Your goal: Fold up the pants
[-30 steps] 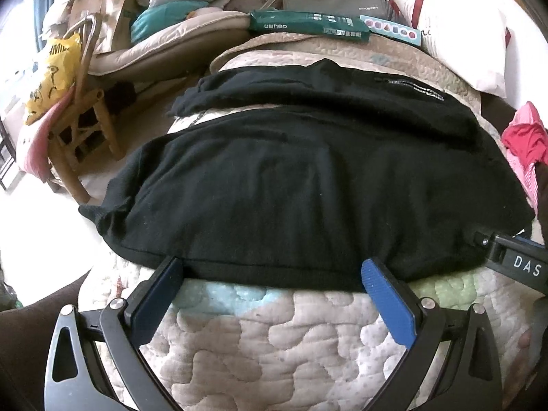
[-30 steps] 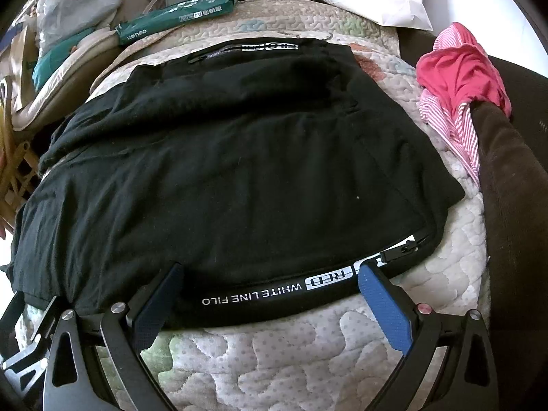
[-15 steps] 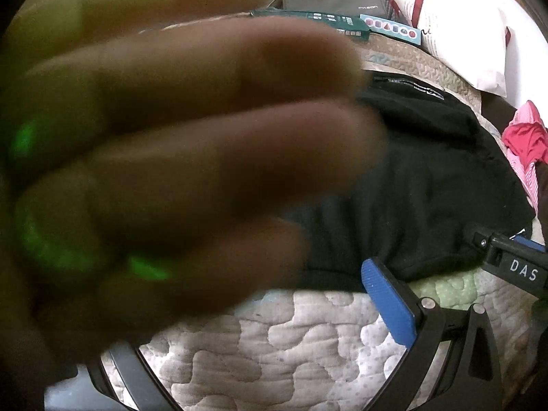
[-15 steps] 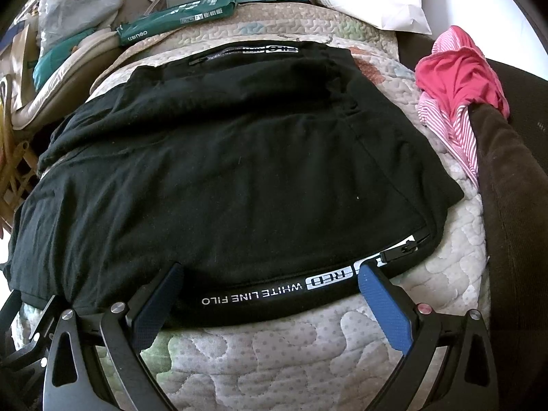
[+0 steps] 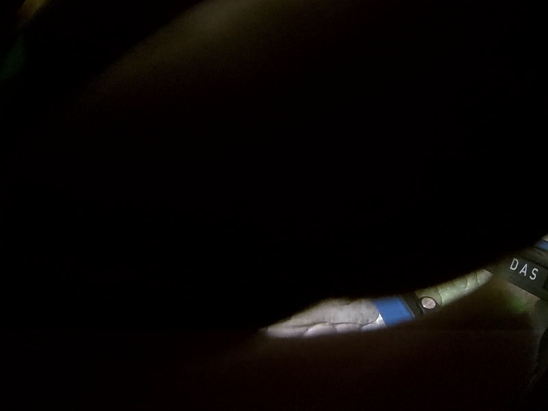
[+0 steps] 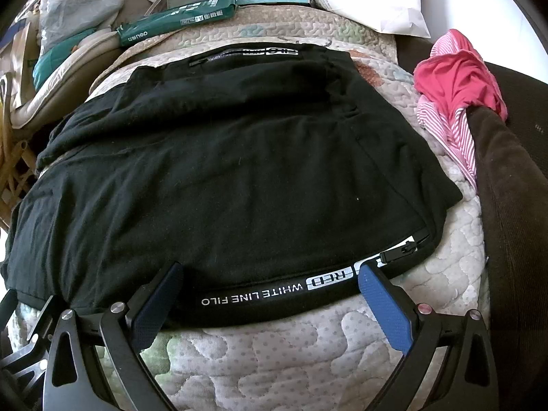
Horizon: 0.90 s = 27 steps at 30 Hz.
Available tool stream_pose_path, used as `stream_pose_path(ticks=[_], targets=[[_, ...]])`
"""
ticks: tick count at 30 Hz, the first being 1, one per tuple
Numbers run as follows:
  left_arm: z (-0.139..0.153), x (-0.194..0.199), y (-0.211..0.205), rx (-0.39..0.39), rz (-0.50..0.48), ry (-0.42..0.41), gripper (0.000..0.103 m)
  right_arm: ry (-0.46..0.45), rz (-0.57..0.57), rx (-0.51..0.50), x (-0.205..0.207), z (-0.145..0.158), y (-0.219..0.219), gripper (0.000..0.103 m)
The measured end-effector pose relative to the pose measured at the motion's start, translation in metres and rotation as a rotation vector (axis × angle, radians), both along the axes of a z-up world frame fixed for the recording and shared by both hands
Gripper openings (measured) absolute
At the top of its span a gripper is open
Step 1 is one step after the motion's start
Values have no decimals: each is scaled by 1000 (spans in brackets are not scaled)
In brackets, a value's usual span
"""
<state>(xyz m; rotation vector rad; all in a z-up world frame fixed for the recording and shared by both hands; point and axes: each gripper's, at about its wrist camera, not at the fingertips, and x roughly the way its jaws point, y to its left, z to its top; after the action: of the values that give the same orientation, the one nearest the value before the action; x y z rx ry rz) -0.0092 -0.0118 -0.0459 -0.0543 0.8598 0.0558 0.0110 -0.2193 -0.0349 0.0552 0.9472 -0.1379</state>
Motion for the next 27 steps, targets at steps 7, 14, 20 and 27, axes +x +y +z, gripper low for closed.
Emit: stream_pose_path(ticks=[7, 14, 20, 27], targets=[[0, 1, 1, 1, 0, 0, 103, 0, 0, -1, 0, 0, 0, 103], [0, 2, 3, -15, -1, 2, 103, 1, 1, -1, 0, 0, 0, 103], [0, 2, 4, -17, -1, 2, 103, 0, 1, -2, 0, 0, 0, 103], [0, 0, 2, -17, -1, 2, 103, 1, 1, -3, 0, 0, 1, 103]])
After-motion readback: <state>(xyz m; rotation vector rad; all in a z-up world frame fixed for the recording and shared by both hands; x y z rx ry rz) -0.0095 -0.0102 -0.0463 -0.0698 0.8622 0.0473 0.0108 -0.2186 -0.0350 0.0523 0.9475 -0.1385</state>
